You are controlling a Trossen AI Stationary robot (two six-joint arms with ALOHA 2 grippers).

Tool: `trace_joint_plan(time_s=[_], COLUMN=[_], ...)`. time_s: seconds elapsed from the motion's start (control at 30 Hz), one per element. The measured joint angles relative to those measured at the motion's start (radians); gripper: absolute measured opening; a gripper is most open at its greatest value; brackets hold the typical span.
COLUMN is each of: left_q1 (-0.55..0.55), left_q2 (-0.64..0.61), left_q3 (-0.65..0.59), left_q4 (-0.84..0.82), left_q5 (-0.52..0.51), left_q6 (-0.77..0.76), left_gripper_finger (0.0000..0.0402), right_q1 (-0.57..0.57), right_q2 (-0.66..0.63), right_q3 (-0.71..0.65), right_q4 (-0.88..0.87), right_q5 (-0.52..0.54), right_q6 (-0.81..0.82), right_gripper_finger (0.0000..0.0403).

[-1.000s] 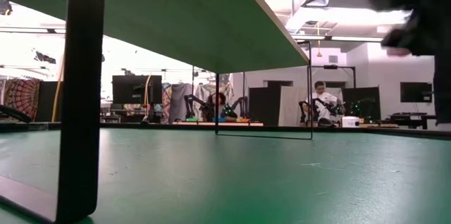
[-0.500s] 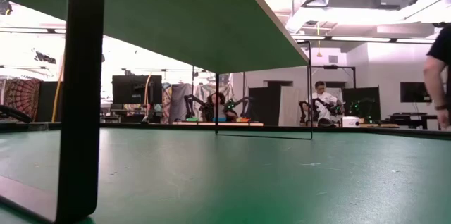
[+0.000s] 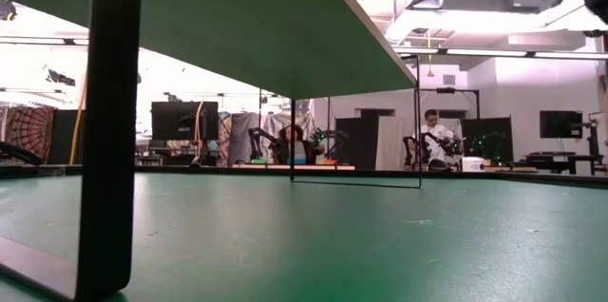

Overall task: Stack canned seafood by type on shelf
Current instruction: Stack the blue tuna can on top of the yellow blue tuna can on the shelf

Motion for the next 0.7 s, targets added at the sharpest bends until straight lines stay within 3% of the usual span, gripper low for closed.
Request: trace_joint_plan(time_s=[0.17, 0.37, 0.7], left_q1=[0.0, 0.0, 0.0], left_q2=[0.0, 0.0, 0.0], left_q3=[0.0, 0.0, 0.0], left_q4=[-0.009, -0.009, -0.006], left_q5=[0.0, 0.001, 0.01], left_q6=[0.006, 0.019, 0.053], left_gripper_finger=[0.0192, 0.0192, 0.0192], right_q1=[-0.001, 0.0, -0.051], right_q2=[0.042, 0.045, 0.044], right_q3=[-0.029, -0.029, 0.069], right_q4=[0.008, 0.05, 0.018], right_q5=[-0.016, -0.055, -0.131], right_q6=[-0.001, 0.0, 0.089], right_gripper_finger=[0.0265, 0.0171, 0.0167])
